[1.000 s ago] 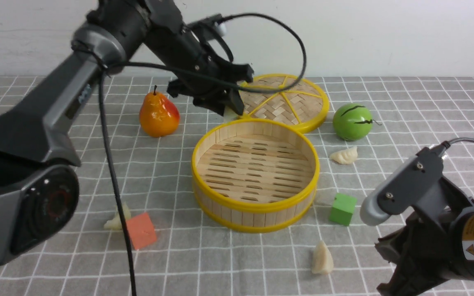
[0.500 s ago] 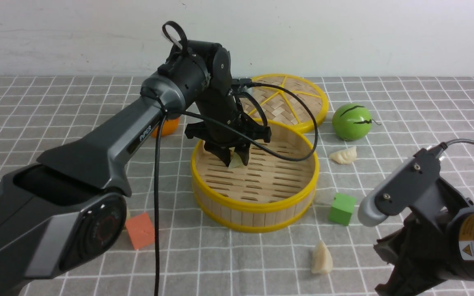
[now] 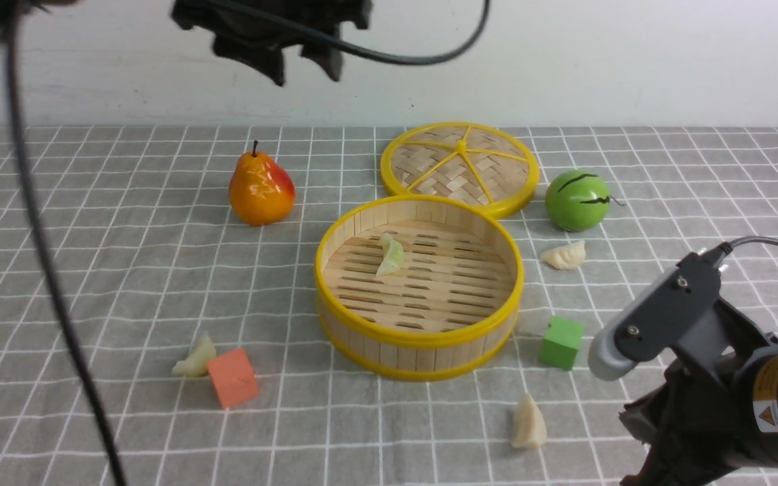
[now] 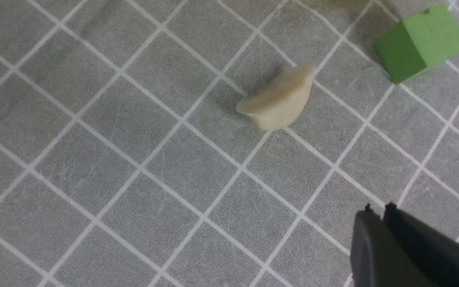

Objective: Put the dumplings into the steamer on the table with the grey tablecloth.
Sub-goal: 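Reach for and grasp a dumpling on the table with the left gripper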

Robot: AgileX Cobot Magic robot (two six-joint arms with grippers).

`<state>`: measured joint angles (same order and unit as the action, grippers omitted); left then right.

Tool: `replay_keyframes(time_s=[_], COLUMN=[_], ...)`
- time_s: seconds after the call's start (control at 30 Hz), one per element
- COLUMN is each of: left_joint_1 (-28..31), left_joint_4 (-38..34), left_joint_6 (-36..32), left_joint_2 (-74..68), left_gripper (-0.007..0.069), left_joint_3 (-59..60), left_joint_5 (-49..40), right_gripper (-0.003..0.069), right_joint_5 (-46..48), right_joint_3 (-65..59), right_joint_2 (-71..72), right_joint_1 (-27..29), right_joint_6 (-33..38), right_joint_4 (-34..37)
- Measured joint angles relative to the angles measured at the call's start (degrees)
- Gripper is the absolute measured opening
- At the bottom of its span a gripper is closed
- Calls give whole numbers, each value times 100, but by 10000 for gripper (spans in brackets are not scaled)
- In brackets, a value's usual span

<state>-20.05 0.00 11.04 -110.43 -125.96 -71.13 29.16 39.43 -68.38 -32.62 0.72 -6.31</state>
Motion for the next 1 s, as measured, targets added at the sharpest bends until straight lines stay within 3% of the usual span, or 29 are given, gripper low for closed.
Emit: replay_keyframes(time_s=[0.13,0.23,0.3,0.43,0.7,0.9,1.0], left_joint_1=[406,565,626,655,680,681,675], left_joint_4=[73,73,66,73,212,290,295], left_joint_6=[-5,-5,-5,-5,-17,-21,-21], left_joint_2=[648,800,816,758,289,16,9], left_gripper=[409,401,398,398,390,278,276], left_joint_3=[2052,3563,4573,5454,5590,5578,5531], left_joint_5=[56,597,1298,2403,3369,3266,3192], right_gripper=[42,42,42,42,44,51,53], right_joint_5=[5,-7,-20,-83,-129,-134,-138], right_joint_3=[0,0,0,0,0,0,0], right_joint_2=[0,0,0,0,0,0,0], right_joint_1=[0,0,0,0,0,0,0], right_joint_6=[0,0,0,0,0,0,-3], right_joint_4=[149,206,241,271,310,312,331])
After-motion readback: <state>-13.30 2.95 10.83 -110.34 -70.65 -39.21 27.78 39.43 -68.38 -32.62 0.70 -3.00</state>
